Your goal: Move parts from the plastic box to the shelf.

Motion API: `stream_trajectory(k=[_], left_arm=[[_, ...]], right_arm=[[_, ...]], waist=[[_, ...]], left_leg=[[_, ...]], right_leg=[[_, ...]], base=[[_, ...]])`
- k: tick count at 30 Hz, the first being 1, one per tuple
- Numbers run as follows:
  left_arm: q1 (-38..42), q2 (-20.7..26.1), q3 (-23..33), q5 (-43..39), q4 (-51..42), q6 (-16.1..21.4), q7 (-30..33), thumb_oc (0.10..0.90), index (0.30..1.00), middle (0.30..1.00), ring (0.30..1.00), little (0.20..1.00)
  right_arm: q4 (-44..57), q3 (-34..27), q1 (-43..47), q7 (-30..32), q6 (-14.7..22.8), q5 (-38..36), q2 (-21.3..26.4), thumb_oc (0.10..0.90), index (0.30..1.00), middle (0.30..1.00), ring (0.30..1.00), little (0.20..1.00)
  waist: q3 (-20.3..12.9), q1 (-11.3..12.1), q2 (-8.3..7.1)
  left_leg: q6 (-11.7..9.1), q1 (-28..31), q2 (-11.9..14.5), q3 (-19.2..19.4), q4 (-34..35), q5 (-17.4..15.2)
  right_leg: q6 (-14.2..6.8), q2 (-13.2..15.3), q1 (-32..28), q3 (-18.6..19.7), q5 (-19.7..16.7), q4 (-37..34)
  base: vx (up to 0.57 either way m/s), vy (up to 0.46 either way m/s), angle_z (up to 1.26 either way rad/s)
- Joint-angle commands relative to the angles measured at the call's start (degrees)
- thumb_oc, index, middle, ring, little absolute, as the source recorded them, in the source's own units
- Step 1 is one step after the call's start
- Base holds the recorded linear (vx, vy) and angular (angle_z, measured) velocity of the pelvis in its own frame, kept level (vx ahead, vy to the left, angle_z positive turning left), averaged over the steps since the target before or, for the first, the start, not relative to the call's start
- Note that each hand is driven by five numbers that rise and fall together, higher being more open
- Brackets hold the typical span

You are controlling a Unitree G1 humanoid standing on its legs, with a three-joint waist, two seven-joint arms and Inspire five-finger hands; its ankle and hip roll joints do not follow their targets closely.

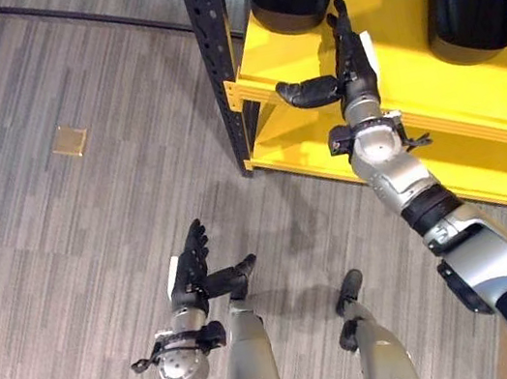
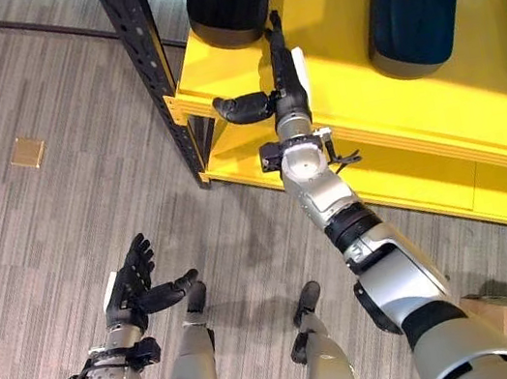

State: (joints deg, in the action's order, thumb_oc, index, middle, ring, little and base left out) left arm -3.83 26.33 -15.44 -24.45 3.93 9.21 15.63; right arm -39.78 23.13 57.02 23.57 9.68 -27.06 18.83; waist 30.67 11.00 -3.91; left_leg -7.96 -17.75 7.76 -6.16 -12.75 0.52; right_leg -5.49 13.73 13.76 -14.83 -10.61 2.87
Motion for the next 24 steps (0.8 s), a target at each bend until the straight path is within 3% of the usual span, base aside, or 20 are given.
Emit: stream_trajectory(k=[1, 6, 14, 24], left_arm=[[-2.56, 3.18, 1.30, 0.30, -7.46, 4.86, -0.27, 0.900, 1.000, 1.000, 1.000, 1.000], [-2.71, 2.62, 1.30, 0.44, -6.72, 4.31, -1.13, 0.900, 1.000, 1.000, 1.000, 1.000], [-4.31, 0.83, 2.51, 0.38, -5.08, 3.42, -3.78, 0.900, 1.000, 1.000, 1.000, 1.000], [-7.13, -2.70, 5.65, -2.42, -2.70, 4.17, -9.38, 0.900, 1.000, 1.000, 1.000, 1.000]], right_arm=[[6.70, -2.91, -0.62, 0.92, 2.62, 2.55, 3.31, 0.900, 1.000, 1.000, 1.000, 1.000], [10.42, -4.47, -6.11, 0.40, 2.55, 3.11, 2.77, 0.900, 1.000, 1.000, 1.000, 1.000], [19.85, -4.47, -23.07, -5.38, 2.99, 1.25, -0.73, 0.900, 1.000, 1.000, 1.000, 1.000], [37.06, -8.46, -47.62, -16.62, 4.09, -3.77, 2.87, 0.900, 1.000, 1.000, 1.000, 1.000]], waist=[[-2.84, -0.61, -0.60], [-4.59, -1.87, -0.49], [-10.18, -5.63, 0.00], [-17.61, -10.50, 1.64]], left_leg=[[1.69, 1.68, 0.09, 1.13, 2.60, 0.74], [1.60, 4.37, 0.60, 2.00, 3.55, 0.82], [1.33, 11.01, 2.02, 4.50, 7.10, 1.36], [0.58, 18.43, 4.92, 8.92, 10.31, 1.28]], right_leg=[[-4.55, 5.81, -5.83, 4.32, 5.75, 4.94], [-4.51, 5.29, -7.62, 4.74, 6.05, 4.25], [-4.42, 3.47, -11.66, 6.25, 6.88, 2.39], [-4.35, 1.20, -14.85, 9.13, 7.65, -0.29]], base=[[0.00, 0.002, -0.08], [0.02, -0.009, -0.08], [0.05, -0.024, -0.19], [0.06, -0.040, -0.27]])
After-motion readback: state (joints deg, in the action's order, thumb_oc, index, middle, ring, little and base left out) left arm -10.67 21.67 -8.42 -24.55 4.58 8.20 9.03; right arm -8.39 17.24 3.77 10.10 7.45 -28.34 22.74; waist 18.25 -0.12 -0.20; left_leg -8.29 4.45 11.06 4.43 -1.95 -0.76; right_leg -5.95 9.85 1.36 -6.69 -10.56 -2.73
